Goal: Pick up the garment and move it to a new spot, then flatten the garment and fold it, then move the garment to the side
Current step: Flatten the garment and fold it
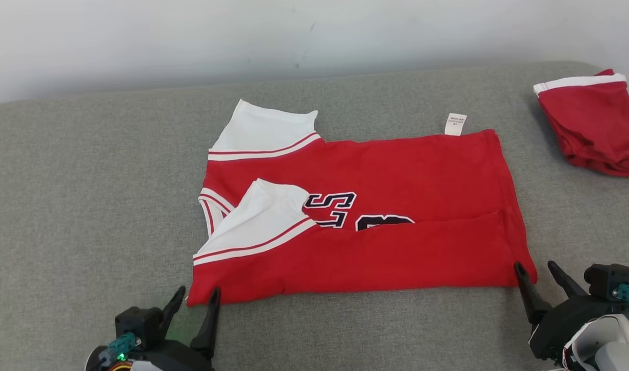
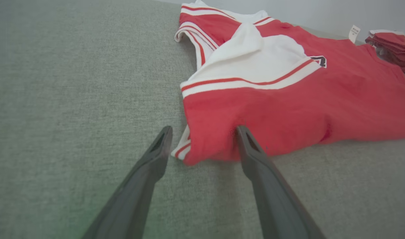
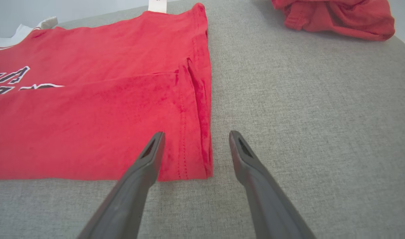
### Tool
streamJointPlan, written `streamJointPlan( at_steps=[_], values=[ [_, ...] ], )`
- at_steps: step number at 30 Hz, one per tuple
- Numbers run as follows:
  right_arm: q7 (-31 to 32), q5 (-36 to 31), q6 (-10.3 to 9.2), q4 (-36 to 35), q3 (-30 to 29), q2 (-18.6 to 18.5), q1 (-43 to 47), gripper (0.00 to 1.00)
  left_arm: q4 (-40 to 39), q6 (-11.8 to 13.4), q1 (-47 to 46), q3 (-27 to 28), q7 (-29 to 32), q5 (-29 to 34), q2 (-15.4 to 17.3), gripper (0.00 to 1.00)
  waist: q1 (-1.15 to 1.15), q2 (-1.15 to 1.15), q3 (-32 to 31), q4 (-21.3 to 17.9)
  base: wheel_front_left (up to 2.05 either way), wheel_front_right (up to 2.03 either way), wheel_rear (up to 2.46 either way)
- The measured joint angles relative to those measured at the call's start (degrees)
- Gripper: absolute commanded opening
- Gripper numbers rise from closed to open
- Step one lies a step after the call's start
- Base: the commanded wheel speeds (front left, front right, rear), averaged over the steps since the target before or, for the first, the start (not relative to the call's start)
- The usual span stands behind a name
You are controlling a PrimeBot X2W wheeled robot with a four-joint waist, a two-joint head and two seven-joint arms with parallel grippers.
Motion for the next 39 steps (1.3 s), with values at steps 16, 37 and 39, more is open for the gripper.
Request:
streamJointPlan(
  at_steps=[16, 37, 39],
  values=[
    [-2.6, 0.0, 0.0, 7.9, 2.1, 2.9, -3.8, 0.0, 0.7, 0.3, -0.5, 0.8, 0.9, -1.7, -0.7, 0.0, 0.01, 0.0, 0.9, 0.5, 0.0, 0.0, 0.0],
    [-1.8, 3.1, 0.0, -1.2, 0.8, 1.3, 10.6, 1.0, -10.1, 5.0, 17.0, 2.8, 0.1, -2.1, -0.8, 0.85, 0.0, 0.0, -7.1, 2.4, 0.0, 0.0, 0.0],
    [-1.8, 2.8, -0.01, -2.5, 0.0, 1.8, 10.7, 1.0, -10.2, 5.4, 17.1, 3.3, 0.1, -1.9, -1.0, 1.0, 0.0, 0.0, -7.5, 2.3, 0.0, 0.0, 0.0]
  ],
)
